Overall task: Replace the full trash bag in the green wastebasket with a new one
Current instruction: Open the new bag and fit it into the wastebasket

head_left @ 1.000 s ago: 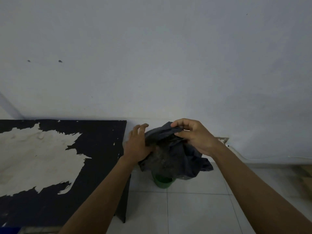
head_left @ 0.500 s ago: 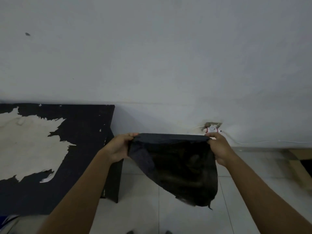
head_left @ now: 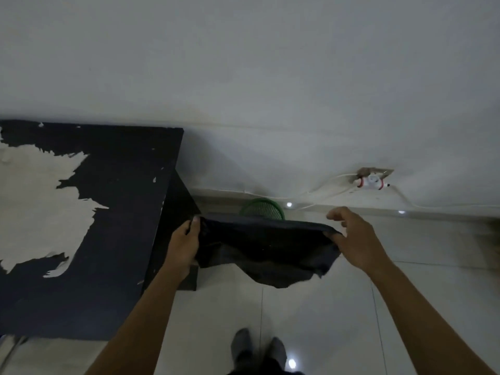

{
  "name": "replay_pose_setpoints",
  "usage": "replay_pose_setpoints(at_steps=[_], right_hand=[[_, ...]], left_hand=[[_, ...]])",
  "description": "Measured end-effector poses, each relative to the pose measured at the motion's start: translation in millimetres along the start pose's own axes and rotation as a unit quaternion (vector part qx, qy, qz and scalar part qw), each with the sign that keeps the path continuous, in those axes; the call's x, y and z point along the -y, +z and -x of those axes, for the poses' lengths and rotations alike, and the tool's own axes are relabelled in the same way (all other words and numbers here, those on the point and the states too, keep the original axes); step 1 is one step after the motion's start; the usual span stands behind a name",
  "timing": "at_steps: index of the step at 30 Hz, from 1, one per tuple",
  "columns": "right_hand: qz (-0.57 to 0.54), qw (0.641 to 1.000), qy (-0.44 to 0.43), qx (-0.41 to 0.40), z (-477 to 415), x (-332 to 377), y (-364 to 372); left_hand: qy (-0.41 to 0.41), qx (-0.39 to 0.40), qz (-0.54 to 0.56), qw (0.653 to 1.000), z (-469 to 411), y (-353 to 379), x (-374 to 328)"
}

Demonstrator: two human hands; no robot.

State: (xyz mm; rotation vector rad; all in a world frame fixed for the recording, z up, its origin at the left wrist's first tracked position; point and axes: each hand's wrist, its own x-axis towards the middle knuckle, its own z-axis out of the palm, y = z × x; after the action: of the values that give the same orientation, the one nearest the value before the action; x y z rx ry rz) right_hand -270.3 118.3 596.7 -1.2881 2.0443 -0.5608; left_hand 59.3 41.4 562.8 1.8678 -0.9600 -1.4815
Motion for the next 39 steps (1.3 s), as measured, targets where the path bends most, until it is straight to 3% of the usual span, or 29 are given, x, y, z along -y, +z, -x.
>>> replay_pose_setpoints(at_steps=[2, 3, 4, 6, 8, 9, 11, 13, 17, 21, 27, 29, 32, 35, 37, 39], right_hand=[[0.012, 0.998, 0.066, -0.005, -10.5, -20.2, 29.7], [-0.063, 0.991, 0.121, 0.011, -16.4, -28.8, 48.1], [-0.188, 0.964, 0.186, 0.027, -24.9, -36.9, 68.1], [-0.42, 0.864, 0.274, 0.052, -42.6, -53.4, 110.5], [-0.539, 0.783, 0.302, 0.071, -61.8, -73.6, 147.3], [-0.563, 0.764, 0.305, 0.081, -71.1, -84.3, 161.9], [-0.587, 0.76, 0.261, 0.1, -94.0, -113.2, 186.5], [-0.582, 0.778, 0.201, 0.128, -117.7, -143.5, 208.0], [-0.529, 0.816, 0.219, 0.083, -171.8, -200.1, 260.5], [-0.647, 0.733, 0.195, 0.082, -211.4, -235.6, 300.9], [-0.675, 0.717, 0.067, 0.158, -219.1, -276.2, 329.6], [-0.621, 0.767, 0.056, 0.149, -216.3, -284.9, 328.1], [-0.473, 0.877, 0.036, 0.077, -220.5, -295.9, 330.9], [-0.384, 0.923, -0.007, 0.027, -225.7, -297.9, 338.6], [-0.469, 0.883, -0.003, 0.01, -229.4, -299.3, 341.6], [-0.632, 0.774, 0.022, 0.023, -230.4, -297.0, 343.1]], left_hand=[[-0.077, 0.014, 0.041, 0.996, -20.4, 14.2, 19.3], [-0.12, 0.012, 0.093, 0.988, -30.9, 20.5, 29.5], [-0.154, 0.006, 0.162, 0.975, -44.6, 27.0, 43.5], [-0.202, 0.015, 0.277, 0.939, -68.6, 39.6, 72.9], [-0.2, 0.046, 0.329, 0.922, -91.6, 55.7, 99.4], [-0.188, 0.062, 0.346, 0.917, -104.1, 62.3, 112.4], [-0.148, 0.081, 0.378, 0.91, -132.2, 70.4, 138.5], [-0.112, 0.093, 0.397, 0.906, -166.6, 74.6, 166.7], [-0.056, 0.141, 0.305, 0.94, -237.7, 104.5, 216.7], [-0.026, 0.143, 0.223, 0.964, -299.0, 148.1, 265.3], [-0.031, 0.151, 0.425, 0.892, -338.1, 160.6, 305.7], [-0.034, 0.146, 0.434, 0.888, -339.9, 148.4, 311.0], [-0.05, 0.173, 0.335, 0.925, -335.8, 143.8, 312.8], [0.027, 0.092, 0.19, 0.977, -341.3, 149.7, 313.6], [0.063, 0.078, 0.163, 0.982, -344.0, 149.2, 313.4], [0.031, 0.133, 0.268, 0.954, -344.4, 147.8, 315.2]])
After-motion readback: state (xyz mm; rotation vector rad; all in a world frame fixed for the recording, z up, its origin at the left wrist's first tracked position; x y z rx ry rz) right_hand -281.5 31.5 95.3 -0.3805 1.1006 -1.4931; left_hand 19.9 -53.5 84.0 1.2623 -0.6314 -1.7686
